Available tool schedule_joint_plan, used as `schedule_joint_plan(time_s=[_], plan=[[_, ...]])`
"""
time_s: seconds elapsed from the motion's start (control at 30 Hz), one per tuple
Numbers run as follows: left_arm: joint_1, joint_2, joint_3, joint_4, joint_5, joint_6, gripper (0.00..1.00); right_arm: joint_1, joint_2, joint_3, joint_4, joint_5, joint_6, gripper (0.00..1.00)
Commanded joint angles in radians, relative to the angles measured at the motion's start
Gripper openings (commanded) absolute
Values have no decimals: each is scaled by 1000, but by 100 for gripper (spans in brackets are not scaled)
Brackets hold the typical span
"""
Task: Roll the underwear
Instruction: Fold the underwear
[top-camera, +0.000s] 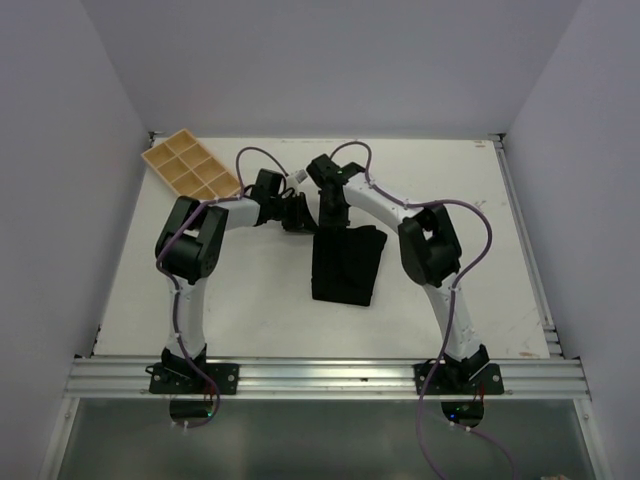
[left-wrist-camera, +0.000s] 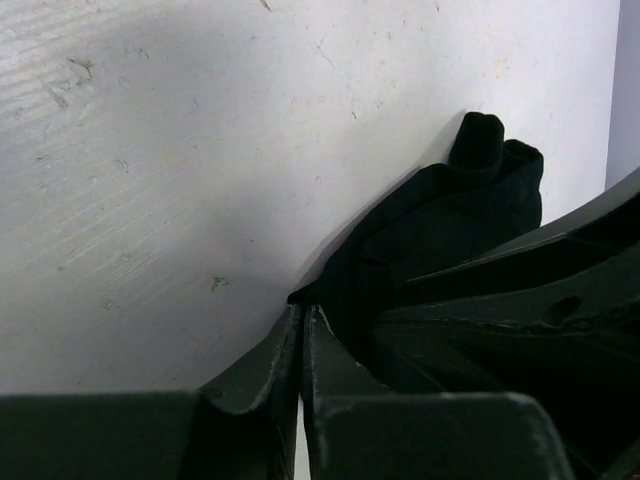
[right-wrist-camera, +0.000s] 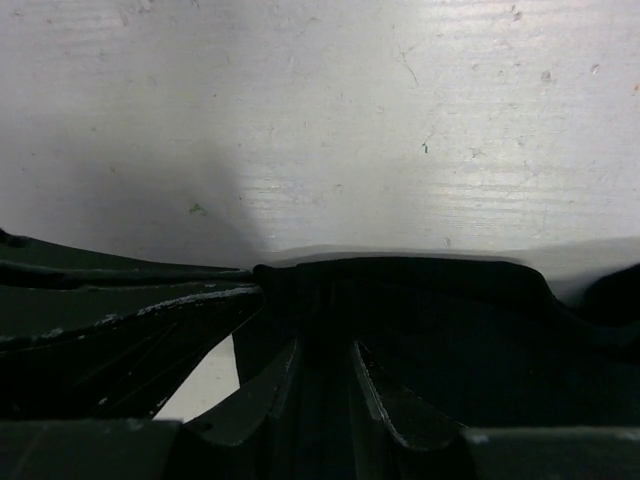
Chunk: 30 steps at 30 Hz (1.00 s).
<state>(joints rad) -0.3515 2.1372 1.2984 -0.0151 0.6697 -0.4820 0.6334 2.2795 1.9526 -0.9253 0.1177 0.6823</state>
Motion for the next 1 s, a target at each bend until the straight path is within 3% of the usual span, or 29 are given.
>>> schedule_joint_plan(time_s=[0.0, 0.13, 0.23, 0.27, 0.97], plan=[[-4, 17, -17, 38, -4, 3, 3, 9, 15, 11, 14, 11, 20, 28], [-4, 15, -8, 40, -4, -6, 0, 14, 23, 15, 32, 13, 10, 20], [-4, 16, -2, 37, -4, -10, 0, 18, 23, 31, 25, 7, -6, 1], [-4, 18, -1, 35, -5, -10, 0, 25, 18, 31, 20, 16, -10, 0], [-3, 40, 35, 17, -33, -20, 0, 71, -46, 3, 78, 27, -24, 0]])
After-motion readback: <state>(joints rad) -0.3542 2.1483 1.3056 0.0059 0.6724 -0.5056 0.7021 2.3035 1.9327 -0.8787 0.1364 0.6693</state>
